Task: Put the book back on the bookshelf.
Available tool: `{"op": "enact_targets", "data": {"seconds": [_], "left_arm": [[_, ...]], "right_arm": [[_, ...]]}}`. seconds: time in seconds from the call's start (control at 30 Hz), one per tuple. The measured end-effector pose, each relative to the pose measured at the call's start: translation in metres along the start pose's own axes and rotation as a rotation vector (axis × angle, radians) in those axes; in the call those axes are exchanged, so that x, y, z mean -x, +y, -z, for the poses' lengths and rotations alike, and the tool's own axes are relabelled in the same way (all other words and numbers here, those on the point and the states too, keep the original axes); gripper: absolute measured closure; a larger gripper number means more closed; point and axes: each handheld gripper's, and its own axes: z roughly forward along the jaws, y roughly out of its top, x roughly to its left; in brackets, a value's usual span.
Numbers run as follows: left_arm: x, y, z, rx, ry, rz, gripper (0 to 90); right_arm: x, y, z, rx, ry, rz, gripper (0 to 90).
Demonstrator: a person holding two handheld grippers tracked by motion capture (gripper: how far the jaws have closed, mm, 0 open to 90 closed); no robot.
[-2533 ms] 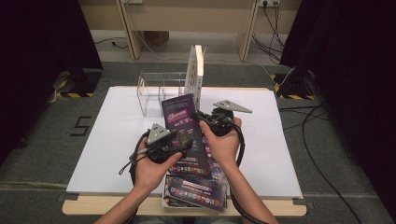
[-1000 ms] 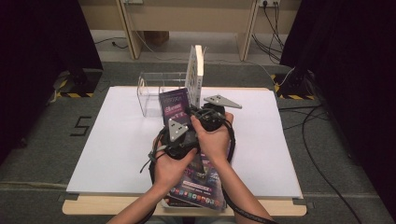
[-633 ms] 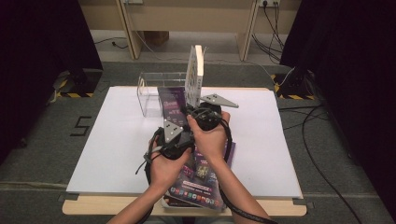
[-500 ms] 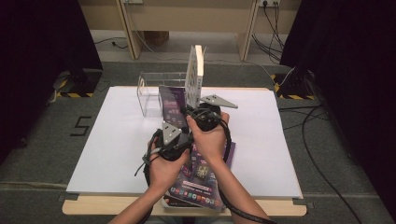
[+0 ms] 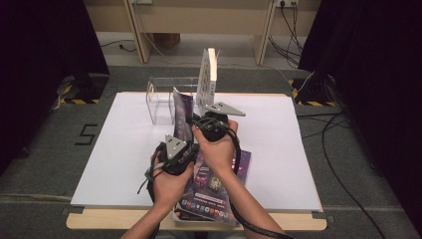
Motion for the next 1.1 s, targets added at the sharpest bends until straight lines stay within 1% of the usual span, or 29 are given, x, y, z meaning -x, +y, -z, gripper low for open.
{"op": "enact_targets", "data": {"seconds": [0.07, 0.1, 0.17, 0.2, 0.23, 0.27, 0.3, 0.33, 0.4, 0.43, 0.5, 0.53, 0.57, 0.6, 0.63, 0.67, 0.7, 0.73, 0.77, 0.8, 0.87, 0.9, 0.93, 0.97, 1.0, 1.03, 1.07, 1.1], "left_arm": [[-0.001, -0.001, 0.001, 0.005, 0.004, 0.001, 74.5], [-0.005, -0.003, 0.002, 0.007, 0.019, -0.002, 77.8], [-0.012, -0.003, 0.002, 0.0, 0.019, 0.016, 82.3], [-0.016, -0.003, 0.003, 0.009, 0.025, 0.019, 83.9], [-0.019, -0.003, 0.003, 0.011, 0.033, 0.011, 84.3], [-0.019, -0.003, 0.003, 0.011, 0.033, 0.011, 84.4], [-0.022, -0.002, 0.004, 0.012, 0.027, 0.015, 84.4], [-0.025, -0.002, 0.004, 0.012, 0.032, 0.006, 84.6], [-0.026, -0.002, 0.003, 0.014, 0.033, 0.003, 84.6], [-0.029, -0.003, 0.003, 0.026, 0.035, 0.015, 84.6], [-0.031, -0.003, 0.004, 0.035, 0.037, 0.014, 84.6], [-0.034, -0.002, 0.005, 0.043, 0.024, 0.031, 84.6], [-0.037, -0.001, 0.006, 0.051, 0.026, 0.034, 84.7], [-0.041, 0.001, 0.007, 0.062, 0.022, 0.031, 84.6], [-0.042, 0.003, 0.008, 0.066, 0.02, 0.035, 84.6], [-0.042, 0.003, 0.008, 0.066, 0.02, 0.035, 84.6], [-0.045, 0.004, 0.009, 0.075, 0.022, 0.035, 84.6], [-0.049, 0.006, 0.01, 0.082, 0.018, 0.042, 84.6], [-0.049, 0.006, 0.01, 0.082, 0.018, 0.042, 84.7], [-0.054, 0.009, 0.01, 0.092, 0.02, 0.052, 84.7], [-0.056, 0.01, 0.011, 0.096, 0.019, 0.055, 84.7], [-0.058, 0.01, 0.011, 0.101, 0.023, 0.057, 84.7], [-0.06, 0.013, 0.013, 0.103, 0.023, 0.056, 84.7], [-0.06, 0.013, 0.013, 0.103, 0.023, 0.056, 84.7], [-0.064, 0.015, 0.013, 0.109, 0.02, 0.063, 84.7], [-0.064, 0.015, 0.013, 0.109, 0.02, 0.063, 84.7], [-0.066, 0.016, 0.014, 0.113, 0.024, 0.07, 84.7], [-0.071, 0.018, 0.014, 0.12, 0.019, 0.094, 84.7]], "right_arm": [[0.0, 0.0, -0.001, -0.004, 0.001, 0.003, 79.2], [0.001, 0.0, -0.003, -0.009, 0.001, 0.004, 73.6], [0.004, 0.0, -0.004, -0.014, 0.006, -0.005, 70.7], [0.005, 0.0, -0.005, -0.018, 0.007, -0.007, 70.0], [0.007, 0.0, -0.005, -0.024, 0.01, -0.004, 70.3], [0.007, 0.0, -0.005, -0.024, 0.01, -0.004, 70.3], [0.009, 0.0, -0.004, -0.032, 0.021, -0.007, 69.8], [0.011, 0.001, -0.001, -0.035, 0.043, -0.014, 66.7], [0.012, 0.001, 0.001, -0.03, 0.048, -0.011, 65.8], [0.012, 0.001, 0.007, -0.025, 0.064, -0.012, 64.8], [0.013, 0.001, 0.01, -0.017, 0.069, -0.01, 64.2], [0.014, 0.0, 0.014, -0.005, 0.074, -0.014, 63.6], [0.017, 0.0, 0.021, 0.016, 0.078, -0.019, 63.6], [0.022, 0.0, 0.03, 0.027, 0.063, -0.016, 63.4], [0.026, -0.001, 0.034, 0.03, 0.055, -0.019, 63.5], [0.026, -0.001, 0.034, 0.03, 0.055, -0.019, 63.5], [0.035, -0.005, 0.044, 0.026, 0.03, -0.022, 63.4], [0.039, -0.007, 0.046, 0.024, 0.023, -0.025, 63.4], [0.039, -0.007, 0.046, 0.024, 0.023, -0.025, 63.4], [0.05, -0.015, 0.054, 0.015, 0.005, -0.038, 63.4], [0.061, -0.023, 0.062, 0.007, -0.018, -0.048, 63.4], [0.061, -0.023, 0.062, 0.007, -0.018, -0.048, 63.4], [0.074, -0.033, 0.07, -0.004, -0.043, -0.066, 63.5], [0.078, -0.037, 0.072, -0.008, -0.05, -0.076, 63.5], [0.083, -0.041, 0.075, -0.01, -0.062, -0.084, 63.5], [0.083, -0.041, 0.075, -0.01, -0.062, -0.084, 63.5], [0.089, -0.046, 0.078, -0.014, -0.072, -0.095, 63.5], [0.1, -0.057, 0.083, -0.025, -0.092, -0.119, 63.6]]}}
